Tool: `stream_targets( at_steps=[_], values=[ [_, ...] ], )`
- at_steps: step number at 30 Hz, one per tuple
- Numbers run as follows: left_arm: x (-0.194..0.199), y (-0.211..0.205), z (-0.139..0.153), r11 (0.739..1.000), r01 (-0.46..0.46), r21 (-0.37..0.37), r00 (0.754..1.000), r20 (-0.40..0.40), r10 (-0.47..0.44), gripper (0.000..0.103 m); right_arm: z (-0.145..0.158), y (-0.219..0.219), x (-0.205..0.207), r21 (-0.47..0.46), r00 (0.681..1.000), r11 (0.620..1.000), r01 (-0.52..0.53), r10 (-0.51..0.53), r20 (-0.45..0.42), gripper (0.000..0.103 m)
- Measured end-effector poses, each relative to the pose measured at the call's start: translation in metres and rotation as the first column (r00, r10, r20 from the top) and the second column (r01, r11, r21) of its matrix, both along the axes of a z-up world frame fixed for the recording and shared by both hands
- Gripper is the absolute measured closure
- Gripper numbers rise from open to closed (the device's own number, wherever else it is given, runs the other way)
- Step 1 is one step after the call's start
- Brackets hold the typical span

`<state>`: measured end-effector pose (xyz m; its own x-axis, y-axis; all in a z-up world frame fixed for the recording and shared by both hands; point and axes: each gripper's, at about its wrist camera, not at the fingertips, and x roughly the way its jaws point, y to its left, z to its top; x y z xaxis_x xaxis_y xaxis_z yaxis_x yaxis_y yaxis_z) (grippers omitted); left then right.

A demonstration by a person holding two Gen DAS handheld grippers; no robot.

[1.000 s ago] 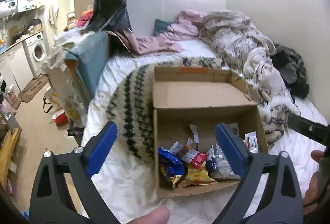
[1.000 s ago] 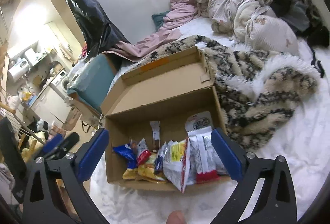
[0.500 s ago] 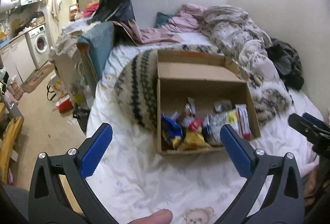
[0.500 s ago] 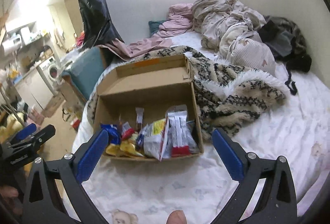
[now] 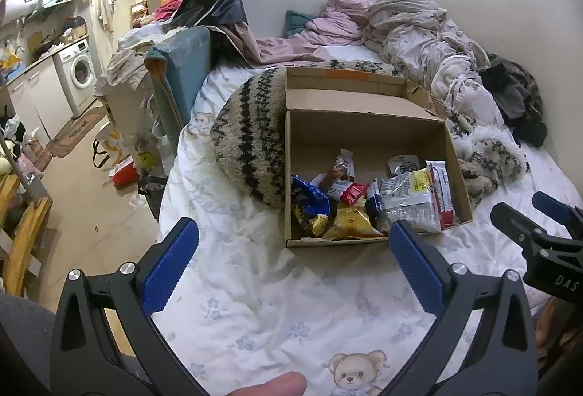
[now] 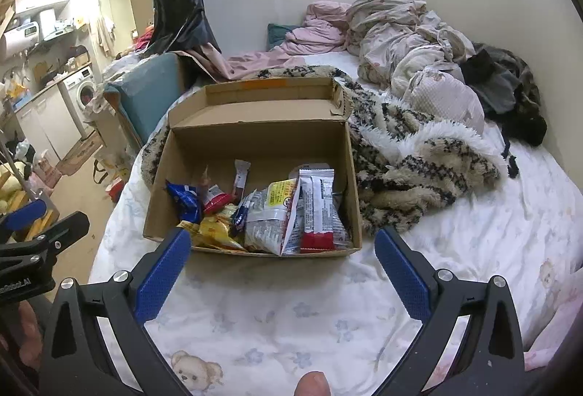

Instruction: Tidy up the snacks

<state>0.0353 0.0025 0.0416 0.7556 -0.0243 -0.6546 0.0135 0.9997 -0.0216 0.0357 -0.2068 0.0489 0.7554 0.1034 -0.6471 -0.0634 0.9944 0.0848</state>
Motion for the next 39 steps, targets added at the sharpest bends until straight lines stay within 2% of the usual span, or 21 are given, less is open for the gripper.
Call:
stream_targets(
  at_steps=[8,39],
  values=[
    [0.0031,0.0048,-0.0008,0.999,-0.022,-0.025,1.0,-0.006,0.022,0.0,0.0,0.0003,0.0004,0.0,1.0,1.0,0.001,-0.001,-0.001,0.0],
    [0.0043,0.0031,-0.0067,1.0,-0.005,-0.027,1.0,-0.024,0.004,0.0,-0.0031,-0.0012,0.0009,-0.001,1.0,1.0,0.014,-0.014,0.0,0.0]
  ],
)
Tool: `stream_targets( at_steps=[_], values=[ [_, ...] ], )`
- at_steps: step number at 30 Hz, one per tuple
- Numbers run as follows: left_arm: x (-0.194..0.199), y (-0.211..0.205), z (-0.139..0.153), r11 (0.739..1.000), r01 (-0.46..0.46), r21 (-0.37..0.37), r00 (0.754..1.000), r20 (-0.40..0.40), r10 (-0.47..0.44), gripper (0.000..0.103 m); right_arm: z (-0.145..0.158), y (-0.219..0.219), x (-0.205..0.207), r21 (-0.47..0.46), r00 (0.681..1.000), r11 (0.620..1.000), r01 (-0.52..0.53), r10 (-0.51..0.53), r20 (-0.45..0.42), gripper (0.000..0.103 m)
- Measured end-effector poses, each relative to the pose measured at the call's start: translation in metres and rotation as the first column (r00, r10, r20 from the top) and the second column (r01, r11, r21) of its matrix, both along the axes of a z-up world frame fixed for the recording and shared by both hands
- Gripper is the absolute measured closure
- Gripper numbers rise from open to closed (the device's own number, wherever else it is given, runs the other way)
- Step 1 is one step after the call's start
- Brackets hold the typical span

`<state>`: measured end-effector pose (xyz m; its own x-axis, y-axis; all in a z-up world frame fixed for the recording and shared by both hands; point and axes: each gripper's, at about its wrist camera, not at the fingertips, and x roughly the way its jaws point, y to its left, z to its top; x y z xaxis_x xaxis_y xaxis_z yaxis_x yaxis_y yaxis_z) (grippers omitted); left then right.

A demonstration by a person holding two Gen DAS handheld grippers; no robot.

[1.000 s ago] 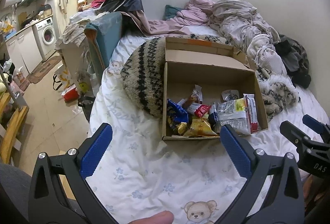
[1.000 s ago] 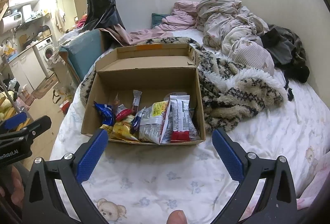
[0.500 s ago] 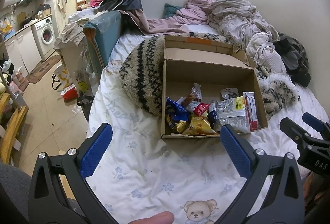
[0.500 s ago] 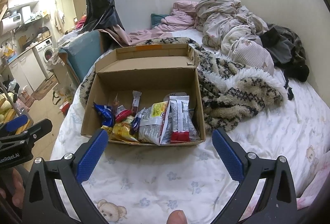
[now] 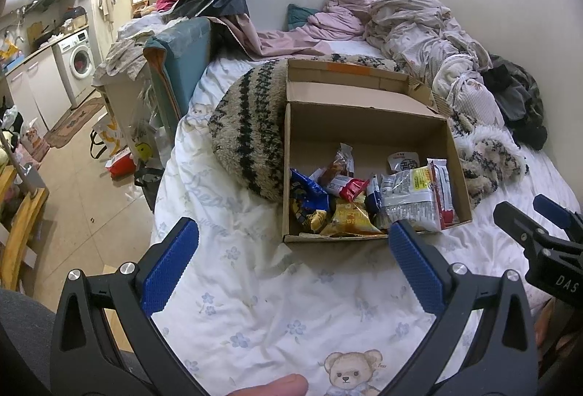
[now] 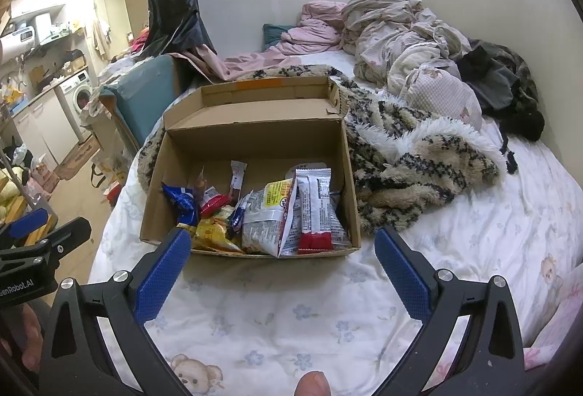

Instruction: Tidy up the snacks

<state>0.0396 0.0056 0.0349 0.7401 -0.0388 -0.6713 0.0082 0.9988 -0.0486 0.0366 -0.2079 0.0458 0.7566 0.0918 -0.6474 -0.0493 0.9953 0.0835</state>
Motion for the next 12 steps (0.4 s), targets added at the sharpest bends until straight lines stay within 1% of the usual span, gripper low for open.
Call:
stream_targets(
  at_steps=[8,12],
  values=[
    [-0.0006,-0.001,0.0009,1.0,0.004,-0.003,1.0,-0.001,-0.004,0.0,0.0008,-0.0006,0.0001,0.002,1.0,1.0,0.003,-0.003,0.002,0.0],
    [-0.0021,0.0004,0.003,1.0,0.007,-0.015,1.0,0.009,-0.007,0.0,0.0011,-0.0012,0.0003,0.004,1.0,1.0,0.002,-0.002,0.001,0.0]
  ],
)
